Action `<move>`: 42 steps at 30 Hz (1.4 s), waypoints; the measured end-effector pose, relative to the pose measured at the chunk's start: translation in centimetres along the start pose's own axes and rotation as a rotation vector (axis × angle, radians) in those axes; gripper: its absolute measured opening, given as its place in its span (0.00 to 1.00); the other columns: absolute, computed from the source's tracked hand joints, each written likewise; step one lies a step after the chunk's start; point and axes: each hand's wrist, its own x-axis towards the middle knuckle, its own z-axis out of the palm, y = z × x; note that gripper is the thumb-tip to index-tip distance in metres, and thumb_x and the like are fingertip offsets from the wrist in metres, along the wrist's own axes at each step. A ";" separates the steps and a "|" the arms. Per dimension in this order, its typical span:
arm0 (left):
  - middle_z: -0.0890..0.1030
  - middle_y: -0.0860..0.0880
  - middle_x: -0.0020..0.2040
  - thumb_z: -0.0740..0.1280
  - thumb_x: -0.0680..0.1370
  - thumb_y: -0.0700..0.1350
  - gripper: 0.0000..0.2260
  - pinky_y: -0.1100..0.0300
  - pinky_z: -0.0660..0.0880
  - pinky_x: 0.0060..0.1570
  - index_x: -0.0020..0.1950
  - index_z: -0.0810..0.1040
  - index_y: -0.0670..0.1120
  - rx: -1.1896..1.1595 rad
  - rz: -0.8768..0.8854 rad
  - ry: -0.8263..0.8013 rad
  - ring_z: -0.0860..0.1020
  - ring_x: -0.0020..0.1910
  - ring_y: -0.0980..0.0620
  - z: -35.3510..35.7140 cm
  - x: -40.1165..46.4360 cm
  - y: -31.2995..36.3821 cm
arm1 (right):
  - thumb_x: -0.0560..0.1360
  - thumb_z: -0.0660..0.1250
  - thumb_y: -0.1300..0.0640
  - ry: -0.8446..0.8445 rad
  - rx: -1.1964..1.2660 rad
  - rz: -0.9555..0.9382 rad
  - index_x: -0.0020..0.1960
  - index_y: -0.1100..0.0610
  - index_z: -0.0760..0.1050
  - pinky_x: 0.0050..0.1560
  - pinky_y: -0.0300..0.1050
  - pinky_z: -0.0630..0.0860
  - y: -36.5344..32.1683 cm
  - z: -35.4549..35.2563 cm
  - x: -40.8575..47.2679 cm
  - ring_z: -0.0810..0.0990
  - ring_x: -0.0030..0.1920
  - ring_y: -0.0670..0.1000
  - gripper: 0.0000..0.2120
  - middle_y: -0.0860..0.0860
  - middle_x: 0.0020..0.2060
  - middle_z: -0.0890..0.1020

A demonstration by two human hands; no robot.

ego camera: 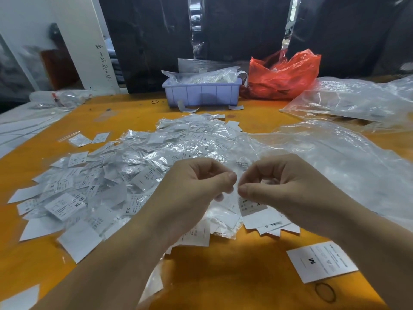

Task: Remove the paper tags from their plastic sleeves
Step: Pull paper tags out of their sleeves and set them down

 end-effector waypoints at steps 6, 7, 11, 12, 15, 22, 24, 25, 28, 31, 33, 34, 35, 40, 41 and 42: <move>0.82 0.51 0.34 0.71 0.69 0.51 0.10 0.66 0.74 0.30 0.40 0.82 0.45 -0.131 -0.013 0.024 0.77 0.31 0.59 0.0 -0.1 0.3 | 0.70 0.72 0.68 0.254 0.346 0.001 0.41 0.55 0.83 0.24 0.28 0.67 -0.4 -1.4 0.1 0.73 0.23 0.40 0.09 0.49 0.34 0.83; 0.82 0.51 0.34 0.71 0.67 0.52 0.10 0.65 0.74 0.30 0.40 0.82 0.46 -0.150 -0.019 0.017 0.78 0.32 0.58 0.1 -0.1 0.3 | 0.69 0.72 0.68 0.294 0.404 0.007 0.41 0.55 0.83 0.23 0.30 0.66 -0.5 -1.4 0.1 0.71 0.22 0.41 0.09 0.49 0.34 0.82; 0.82 0.51 0.33 0.71 0.66 0.52 0.11 0.64 0.74 0.31 0.40 0.82 0.46 -0.163 -0.025 -0.010 0.78 0.32 0.57 0.3 -0.1 0.5 | 0.70 0.71 0.67 0.320 0.539 0.029 0.43 0.57 0.82 0.20 0.36 0.60 -0.6 -1.1 0.0 0.61 0.20 0.44 0.07 0.49 0.30 0.79; 0.82 0.52 0.33 0.71 0.65 0.52 0.12 0.64 0.74 0.30 0.41 0.82 0.45 -0.163 -0.021 -0.015 0.78 0.31 0.57 0.4 -0.1 0.5 | 0.70 0.71 0.67 0.311 0.547 0.032 0.43 0.57 0.81 0.20 0.36 0.60 -0.6 -1.0 0.0 0.60 0.20 0.44 0.07 0.48 0.29 0.78; 0.82 0.52 0.33 0.71 0.65 0.52 0.12 0.65 0.74 0.29 0.41 0.82 0.45 -0.163 -0.009 -0.027 0.78 0.31 0.58 0.5 -0.2 0.6 | 0.68 0.72 0.66 0.273 0.566 0.030 0.42 0.57 0.81 0.20 0.35 0.60 -0.7 -0.7 0.0 0.61 0.20 0.44 0.07 0.49 0.29 0.78; 0.82 0.51 0.33 0.71 0.66 0.51 0.11 0.65 0.74 0.29 0.41 0.82 0.45 -0.164 -0.011 -0.035 0.78 0.32 0.57 0.5 -0.1 0.6 | 0.69 0.72 0.68 0.357 0.499 0.018 0.41 0.56 0.82 0.24 0.34 0.65 -0.5 -0.9 0.0 0.68 0.21 0.41 0.08 0.49 0.31 0.80; 0.82 0.51 0.33 0.71 0.65 0.52 0.12 0.65 0.74 0.29 0.41 0.82 0.45 -0.158 -0.008 -0.034 0.78 0.31 0.57 0.5 -0.2 0.6 | 0.70 0.72 0.67 0.344 0.510 0.037 0.41 0.56 0.82 0.22 0.38 0.61 -0.4 -0.8 0.0 0.64 0.21 0.43 0.07 0.50 0.31 0.80; 0.82 0.51 0.33 0.71 0.65 0.52 0.12 0.66 0.74 0.29 0.41 0.82 0.45 -0.154 -0.007 -0.033 0.78 0.31 0.58 0.5 -0.2 0.6 | 0.70 0.72 0.67 0.330 0.517 0.036 0.42 0.56 0.82 0.22 0.37 0.61 -0.4 -0.8 0.0 0.64 0.21 0.44 0.07 0.50 0.30 0.79; 0.82 0.52 0.33 0.71 0.65 0.53 0.12 0.66 0.74 0.29 0.41 0.82 0.46 -0.144 -0.006 -0.031 0.78 0.30 0.58 0.5 -0.2 0.6 | 0.70 0.72 0.68 0.296 0.549 0.041 0.43 0.58 0.82 0.20 0.36 0.60 -0.5 -0.6 0.0 0.63 0.20 0.43 0.06 0.51 0.29 0.79; 0.82 0.52 0.33 0.71 0.65 0.53 0.12 0.66 0.74 0.29 0.41 0.83 0.46 -0.137 -0.008 -0.033 0.78 0.31 0.58 0.5 -0.1 0.5 | 0.70 0.72 0.68 0.287 0.561 0.066 0.43 0.58 0.82 0.20 0.35 0.60 -0.5 -0.6 0.0 0.62 0.19 0.42 0.06 0.48 0.27 0.78; 0.83 0.52 0.34 0.71 0.65 0.54 0.12 0.67 0.74 0.29 0.40 0.83 0.47 -0.127 -0.008 -0.032 0.78 0.31 0.59 0.5 -0.1 0.4 | 0.70 0.71 0.68 0.279 0.559 0.081 0.44 0.59 0.81 0.20 0.35 0.60 -0.5 -0.5 0.0 0.61 0.19 0.42 0.06 0.46 0.22 0.75; 0.83 0.52 0.34 0.71 0.65 0.54 0.11 0.67 0.74 0.29 0.40 0.83 0.47 -0.122 -0.008 -0.031 0.78 0.31 0.59 0.5 -0.1 0.3 | 0.70 0.71 0.68 0.278 0.559 0.091 0.45 0.59 0.81 0.20 0.35 0.60 -0.6 -0.5 0.0 0.60 0.19 0.42 0.06 0.45 0.21 0.73; 0.83 0.52 0.34 0.71 0.65 0.54 0.11 0.67 0.74 0.29 0.40 0.83 0.48 -0.118 -0.008 -0.032 0.78 0.31 0.59 0.5 -0.1 0.3 | 0.71 0.71 0.68 0.282 0.561 0.105 0.45 0.59 0.81 0.21 0.35 0.60 -0.6 -0.5 0.0 0.60 0.19 0.43 0.06 0.45 0.20 0.72; 0.83 0.52 0.34 0.71 0.66 0.54 0.11 0.67 0.73 0.29 0.40 0.83 0.48 -0.112 -0.011 -0.026 0.78 0.31 0.59 0.5 0.0 0.3 | 0.70 0.72 0.65 0.298 0.566 0.178 0.42 0.56 0.82 0.23 0.37 0.61 -0.4 -0.8 0.0 0.58 0.21 0.45 0.06 0.46 0.19 0.65; 0.83 0.52 0.34 0.71 0.66 0.54 0.11 0.67 0.73 0.29 0.40 0.83 0.48 -0.113 -0.013 -0.022 0.78 0.31 0.59 0.5 0.0 0.3 | 0.70 0.72 0.65 0.300 0.570 0.182 0.42 0.56 0.82 0.23 0.37 0.61 -0.4 -0.8 0.0 0.58 0.20 0.45 0.06 0.46 0.19 0.65; 0.82 0.52 0.33 0.71 0.66 0.53 0.11 0.67 0.73 0.28 0.40 0.83 0.47 -0.114 -0.016 -0.018 0.78 0.30 0.59 0.5 0.0 0.3 | 0.70 0.72 0.66 0.302 0.580 0.184 0.42 0.56 0.82 0.22 0.36 0.61 -0.4 -0.8 0.0 0.58 0.20 0.45 0.06 0.46 0.19 0.65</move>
